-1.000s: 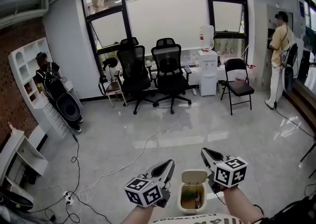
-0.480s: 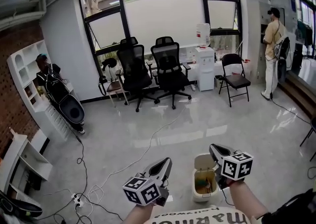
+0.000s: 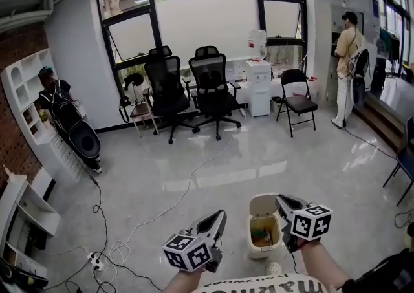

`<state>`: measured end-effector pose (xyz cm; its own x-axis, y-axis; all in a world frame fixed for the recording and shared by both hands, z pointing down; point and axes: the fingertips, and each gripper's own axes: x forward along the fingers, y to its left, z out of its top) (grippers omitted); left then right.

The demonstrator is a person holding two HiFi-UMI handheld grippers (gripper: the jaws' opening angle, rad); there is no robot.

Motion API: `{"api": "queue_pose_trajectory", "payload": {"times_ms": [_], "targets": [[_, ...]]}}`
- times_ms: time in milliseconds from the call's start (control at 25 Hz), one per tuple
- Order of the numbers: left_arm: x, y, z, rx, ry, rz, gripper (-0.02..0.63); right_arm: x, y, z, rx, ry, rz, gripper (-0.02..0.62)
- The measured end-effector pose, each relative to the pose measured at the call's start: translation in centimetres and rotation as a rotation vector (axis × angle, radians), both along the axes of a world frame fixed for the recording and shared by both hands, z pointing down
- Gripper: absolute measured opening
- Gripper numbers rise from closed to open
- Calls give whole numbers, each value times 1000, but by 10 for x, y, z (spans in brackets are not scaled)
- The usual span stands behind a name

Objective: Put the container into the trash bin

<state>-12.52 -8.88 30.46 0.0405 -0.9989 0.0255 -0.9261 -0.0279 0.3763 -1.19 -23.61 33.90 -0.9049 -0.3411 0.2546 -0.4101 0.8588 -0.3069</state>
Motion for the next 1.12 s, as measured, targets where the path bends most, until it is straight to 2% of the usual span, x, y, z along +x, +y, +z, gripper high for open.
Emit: {"api": "queue_pose_trajectory", "payload": {"times_ms": [400,1120], "targets": [[4,11,22,-20,20,1,-2,12,9,23,6,44,13,0],[-2,14,26,-24,19,-28,-2,4,7,35,-3,69,-5,0]]}}
